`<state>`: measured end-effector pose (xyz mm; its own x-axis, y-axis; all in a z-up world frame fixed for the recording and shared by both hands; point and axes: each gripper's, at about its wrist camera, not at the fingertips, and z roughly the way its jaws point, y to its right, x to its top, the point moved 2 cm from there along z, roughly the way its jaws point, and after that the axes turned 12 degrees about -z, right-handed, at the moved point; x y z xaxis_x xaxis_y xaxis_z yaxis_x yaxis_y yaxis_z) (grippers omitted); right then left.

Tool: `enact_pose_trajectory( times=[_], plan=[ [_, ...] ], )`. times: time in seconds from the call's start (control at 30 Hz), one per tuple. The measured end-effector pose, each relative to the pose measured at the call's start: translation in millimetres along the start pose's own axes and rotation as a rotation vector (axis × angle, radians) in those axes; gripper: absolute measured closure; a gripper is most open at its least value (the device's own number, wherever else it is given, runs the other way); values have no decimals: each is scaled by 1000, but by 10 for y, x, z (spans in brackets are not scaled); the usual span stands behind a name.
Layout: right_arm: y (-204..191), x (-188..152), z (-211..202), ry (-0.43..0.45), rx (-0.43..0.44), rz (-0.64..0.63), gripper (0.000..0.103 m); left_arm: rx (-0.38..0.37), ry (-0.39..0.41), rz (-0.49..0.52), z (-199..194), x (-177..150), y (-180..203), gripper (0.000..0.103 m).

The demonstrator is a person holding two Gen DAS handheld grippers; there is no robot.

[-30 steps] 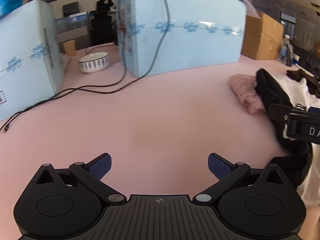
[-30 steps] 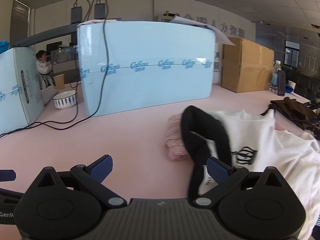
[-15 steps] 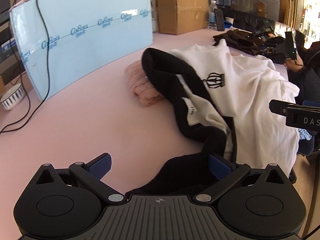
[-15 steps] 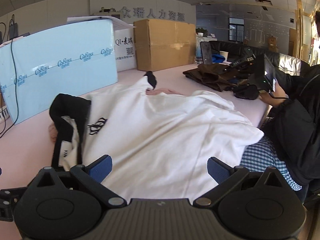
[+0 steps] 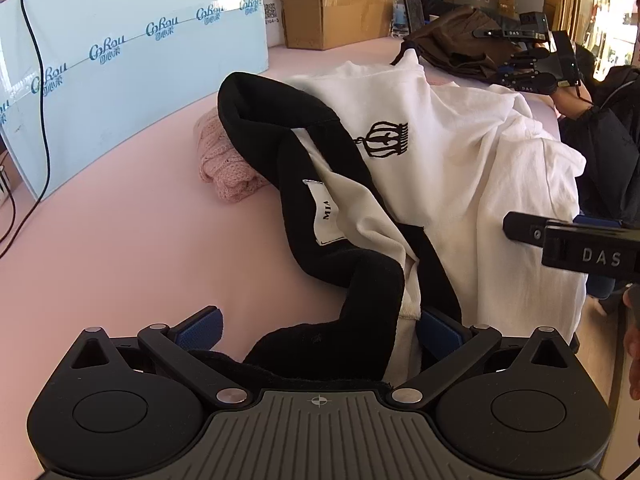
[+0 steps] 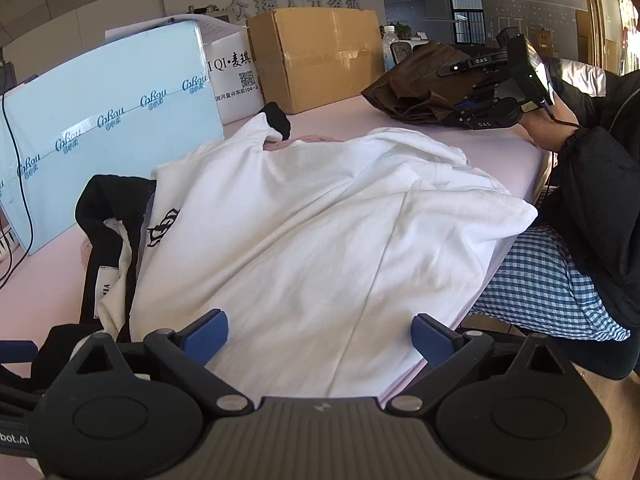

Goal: Fold clothes

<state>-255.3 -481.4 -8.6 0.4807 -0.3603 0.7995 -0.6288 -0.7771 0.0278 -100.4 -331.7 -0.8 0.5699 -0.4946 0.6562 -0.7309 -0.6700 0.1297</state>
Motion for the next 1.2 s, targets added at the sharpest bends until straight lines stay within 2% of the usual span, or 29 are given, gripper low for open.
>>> enact_pose_trajectory(
  times=[0.07,0.17,0.2,0.23,0.27,0.3,0.33,0.37,0.4,0.43,0.47,0.5,0.53,0.63,0.7,0.93,1.0,1.1,1.2],
  plan=[
    [-37,-4,2,9,-12,-21,8,-18,1,-32,20,0,-40,0],
    [-90,-9,1,24,-32,-54,17,-35,7,-43,36,-6,-61,0],
    [-95,-7,-20,34,-44,-68,26,-38,10,-36,34,-7,-51,3],
    [-103,-6,-29,41,-53,-77,40,-45,15,-30,23,-9,-39,9],
    [-126,-1,-51,57,-76,-100,48,-54,20,-23,9,-11,-23,12],
    [-133,1,-62,63,-79,-104,61,-63,25,-17,-6,-13,-6,19],
    [-140,4,-73,69,-82,-109,68,-69,29,-10,-20,-16,12,29],
    [-147,7,-84,75,-85,-113,72,-79,33,-1,-37,-20,33,33],
    [-155,10,-95,81,-89,-118,83,-85,37,8,-51,-25,54,43],
    [-160,13,-107,87,-91,-120,87,-84,41,20,-57,-29,73,57],
    [-146,14,-122,95,-84,-105,88,-86,45,30,-64,-35,89,60],
    [-127,16,-140,102,-74,-86,92,-92,49,32,-72,-42,99,67],
    [-112,20,-158,109,-68,-71,93,-100,52,32,-79,-45,106,76],
    [-87,33,-208,129,-59,-42,94,-119,61,21,-93,-52,114,88],
    [-32,44,-218,138,-56,-32,94,-142,69,-1,-98,-56,91,91],
    [-108,104,-272,163,-50,-35,94,-132,110,-9,-152,-81,81,91],
    [-137,87,-305,174,-47,-39,94,-150,123,-61,-169,-83,30,91],
    [-174,109,-352,200,-43,-44,94,-220,112,-162,-184,-71,-102,92],
    [-206,154,-407,234,-23,-40,95,-222,174,-181,-272,-70,-215,93]
  ],
)
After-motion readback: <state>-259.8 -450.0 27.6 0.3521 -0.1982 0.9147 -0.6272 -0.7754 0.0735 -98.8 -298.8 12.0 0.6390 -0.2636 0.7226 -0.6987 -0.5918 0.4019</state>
